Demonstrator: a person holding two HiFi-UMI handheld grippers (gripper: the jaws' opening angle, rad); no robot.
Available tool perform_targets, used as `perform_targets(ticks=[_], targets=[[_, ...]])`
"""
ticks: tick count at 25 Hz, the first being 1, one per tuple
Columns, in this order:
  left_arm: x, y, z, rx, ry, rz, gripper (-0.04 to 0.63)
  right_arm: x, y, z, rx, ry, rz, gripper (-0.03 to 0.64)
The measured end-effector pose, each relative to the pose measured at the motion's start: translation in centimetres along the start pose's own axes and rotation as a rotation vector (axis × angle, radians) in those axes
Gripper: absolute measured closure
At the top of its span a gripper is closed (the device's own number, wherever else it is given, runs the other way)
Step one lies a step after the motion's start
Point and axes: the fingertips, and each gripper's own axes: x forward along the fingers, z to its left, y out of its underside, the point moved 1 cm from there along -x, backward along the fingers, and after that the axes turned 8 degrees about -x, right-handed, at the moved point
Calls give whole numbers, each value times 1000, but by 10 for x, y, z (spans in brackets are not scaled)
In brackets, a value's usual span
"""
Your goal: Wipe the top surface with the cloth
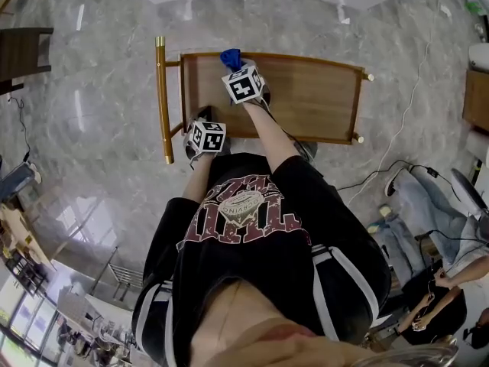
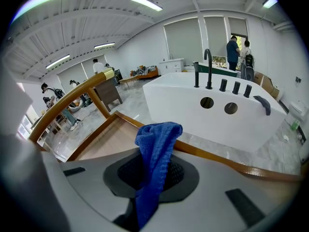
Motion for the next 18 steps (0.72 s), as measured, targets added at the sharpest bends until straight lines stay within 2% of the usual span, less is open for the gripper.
perform_targets(ticks=[5,9,14,18], targets=[[0,1,-1,3,-13,13,549,-8,9,-10,2,4,7,560],[-1,-5,-14,53,-14,35,549,-12,13,-17,12,2,8,560],[-5,-35,-86,89,168,-33,549,-21,19,-23,30,8,15,560],[3,-33,-128,155,263,21,549,-24,26,-31,26,0,24,560]])
